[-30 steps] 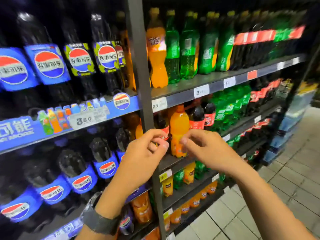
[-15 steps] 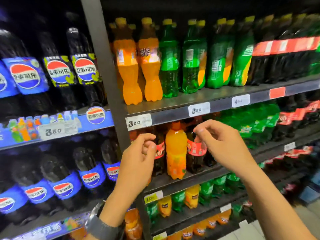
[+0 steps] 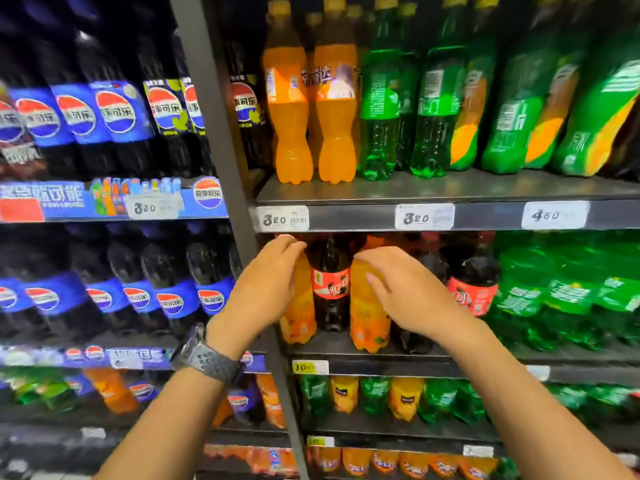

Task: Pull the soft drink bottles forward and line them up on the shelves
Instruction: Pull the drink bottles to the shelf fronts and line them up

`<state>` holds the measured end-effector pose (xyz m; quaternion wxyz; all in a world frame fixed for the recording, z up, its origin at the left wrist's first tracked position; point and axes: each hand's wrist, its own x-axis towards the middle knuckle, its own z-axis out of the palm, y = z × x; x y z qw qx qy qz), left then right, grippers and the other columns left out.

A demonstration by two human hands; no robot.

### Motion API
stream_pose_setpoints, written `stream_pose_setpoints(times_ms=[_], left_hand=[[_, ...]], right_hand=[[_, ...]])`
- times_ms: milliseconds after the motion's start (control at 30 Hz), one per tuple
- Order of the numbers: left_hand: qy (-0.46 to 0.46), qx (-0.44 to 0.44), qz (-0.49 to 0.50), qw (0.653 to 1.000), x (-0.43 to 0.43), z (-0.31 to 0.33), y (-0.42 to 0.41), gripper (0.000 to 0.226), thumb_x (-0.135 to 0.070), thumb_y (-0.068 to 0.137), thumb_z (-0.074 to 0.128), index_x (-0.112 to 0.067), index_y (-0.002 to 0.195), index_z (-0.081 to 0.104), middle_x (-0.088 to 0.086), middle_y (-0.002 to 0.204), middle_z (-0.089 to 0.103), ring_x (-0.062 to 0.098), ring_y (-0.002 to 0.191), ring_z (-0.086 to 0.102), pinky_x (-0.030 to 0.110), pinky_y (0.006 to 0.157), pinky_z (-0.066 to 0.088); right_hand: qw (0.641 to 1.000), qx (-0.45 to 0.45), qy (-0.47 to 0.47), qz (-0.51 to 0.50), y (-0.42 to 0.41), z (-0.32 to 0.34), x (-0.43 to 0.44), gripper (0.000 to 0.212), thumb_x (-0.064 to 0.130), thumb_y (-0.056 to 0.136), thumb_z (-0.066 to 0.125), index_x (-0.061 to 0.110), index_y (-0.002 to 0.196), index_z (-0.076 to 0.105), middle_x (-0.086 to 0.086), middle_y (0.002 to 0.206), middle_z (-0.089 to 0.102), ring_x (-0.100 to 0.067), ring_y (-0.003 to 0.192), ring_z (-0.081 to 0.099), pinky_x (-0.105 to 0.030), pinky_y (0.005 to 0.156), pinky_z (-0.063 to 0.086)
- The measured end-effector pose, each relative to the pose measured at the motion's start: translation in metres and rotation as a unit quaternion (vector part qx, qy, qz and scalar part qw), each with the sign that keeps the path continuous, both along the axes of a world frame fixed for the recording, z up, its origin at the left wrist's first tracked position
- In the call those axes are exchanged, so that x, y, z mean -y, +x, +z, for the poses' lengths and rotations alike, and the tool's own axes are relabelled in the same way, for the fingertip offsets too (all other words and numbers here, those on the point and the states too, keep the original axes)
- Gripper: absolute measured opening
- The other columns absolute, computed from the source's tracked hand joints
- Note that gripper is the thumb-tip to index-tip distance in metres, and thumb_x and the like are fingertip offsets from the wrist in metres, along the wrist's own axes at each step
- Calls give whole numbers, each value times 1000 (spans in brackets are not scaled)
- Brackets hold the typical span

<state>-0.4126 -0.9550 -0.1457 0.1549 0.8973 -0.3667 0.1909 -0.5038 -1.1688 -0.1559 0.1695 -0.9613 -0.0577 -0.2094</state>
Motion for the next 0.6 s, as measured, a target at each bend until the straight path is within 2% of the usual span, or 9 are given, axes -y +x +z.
stream_pose_setpoints(times_ms=[100, 200, 300, 400, 433, 500, 600], left_hand=[[119, 42, 32, 992, 6, 12, 7, 53, 0, 83, 47, -10, 135, 42, 8, 127, 47, 28, 118, 46, 39, 85, 48], [205, 98, 46, 973, 18, 19, 8, 42, -1, 84, 45, -9, 125, 46, 11, 116, 54, 31, 106, 53, 36, 75, 42], [271, 149, 83, 947, 26, 23, 11, 29, -5, 88, 44, -10, 116, 51, 11, 109, 59, 32, 100, 58, 36, 70, 36], [293, 150, 104, 939, 34, 23, 17, 21, -6, 91, 39, -11, 103, 56, 9, 99, 63, 31, 93, 61, 29, 56, 25], [289, 139, 112, 941, 37, 23, 19, 21, -4, 91, 38, -12, 96, 58, 7, 96, 64, 29, 89, 61, 28, 51, 18], [280, 122, 123, 944, 43, 22, 24, 22, -1, 89, 41, -16, 79, 54, 2, 90, 64, 22, 78, 55, 28, 48, 11], [297, 106, 115, 942, 44, 19, 33, 26, 0, 87, 43, -19, 72, 51, 1, 90, 64, 21, 77, 56, 23, 49, 16]], right_hand=[[994, 28, -104, 35, 22, 6, -7, 45, 15, 92, 49, 18, 137, 47, -1, 137, 50, -21, 127, 43, -35, 107, 34], [978, 26, -209, 12, 41, 10, -10, 53, 14, 89, 53, 16, 141, 40, -3, 135, 50, -25, 122, 46, -36, 99, 36], [970, -7, -241, -27, 53, 13, -11, 44, 21, 93, 50, 16, 136, 40, -8, 124, 56, -30, 110, 55, -39, 82, 43], [974, -50, -216, -52, 66, 20, -12, 25, 33, 97, 44, 15, 114, 50, -10, 112, 61, -33, 102, 58, -38, 69, 41], [974, -67, -211, -57, 71, 22, -13, 24, 35, 97, 43, 15, 108, 51, -10, 113, 61, -33, 103, 58, -39, 71, 42], [969, -90, -221, -64, 84, 23, -15, 31, 39, 95, 45, 14, 111, 54, -10, 120, 60, -33, 110, 56, -41, 83, 45], [960, -156, -220, -71, 103, 21, -21, 44, 44, 92, 49, 14, 124, 51, -10, 127, 57, -32, 113, 54, -44, 92, 47]])
